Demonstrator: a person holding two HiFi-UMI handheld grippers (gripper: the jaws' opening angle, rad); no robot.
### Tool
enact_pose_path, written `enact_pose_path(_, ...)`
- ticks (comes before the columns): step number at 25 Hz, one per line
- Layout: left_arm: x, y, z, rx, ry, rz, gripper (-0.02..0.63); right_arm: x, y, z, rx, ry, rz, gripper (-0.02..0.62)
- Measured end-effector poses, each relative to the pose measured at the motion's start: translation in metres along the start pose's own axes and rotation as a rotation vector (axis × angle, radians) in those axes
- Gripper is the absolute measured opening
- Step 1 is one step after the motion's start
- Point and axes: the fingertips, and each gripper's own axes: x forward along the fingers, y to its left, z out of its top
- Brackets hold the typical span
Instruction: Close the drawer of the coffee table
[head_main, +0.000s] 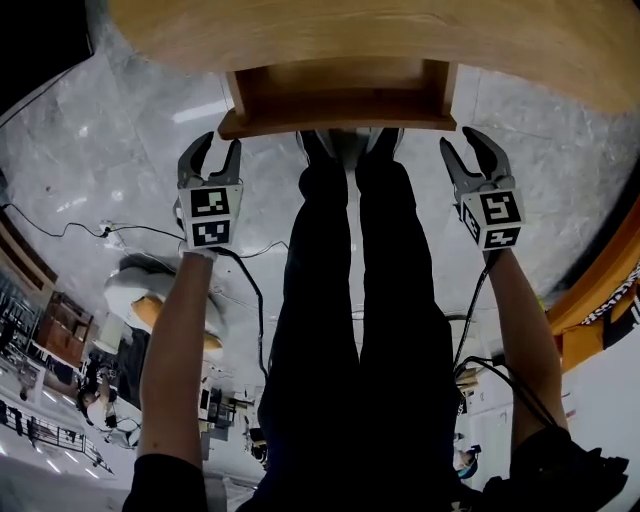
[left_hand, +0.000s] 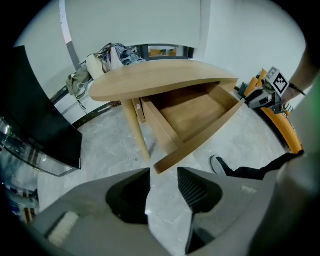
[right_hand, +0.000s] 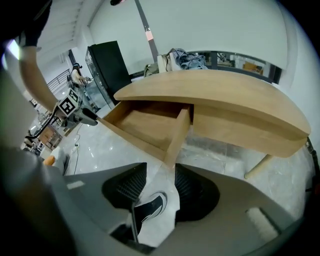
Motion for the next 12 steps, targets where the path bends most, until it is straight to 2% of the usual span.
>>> enact_pose_path(9, 0.021, -0.003, 0.001, -0.065, -0.018, -0.005, 0.178, 0.025, 0.0, -0.001, -0.022, -0.013, -0.034, 0.162)
enact_pose_path(12, 0.022, -0.003, 0.0, -0.088, -0.018, -0.011, 0.178, 0.026, 0.0, 0.001, 0.024, -0.018, -0.047, 0.141)
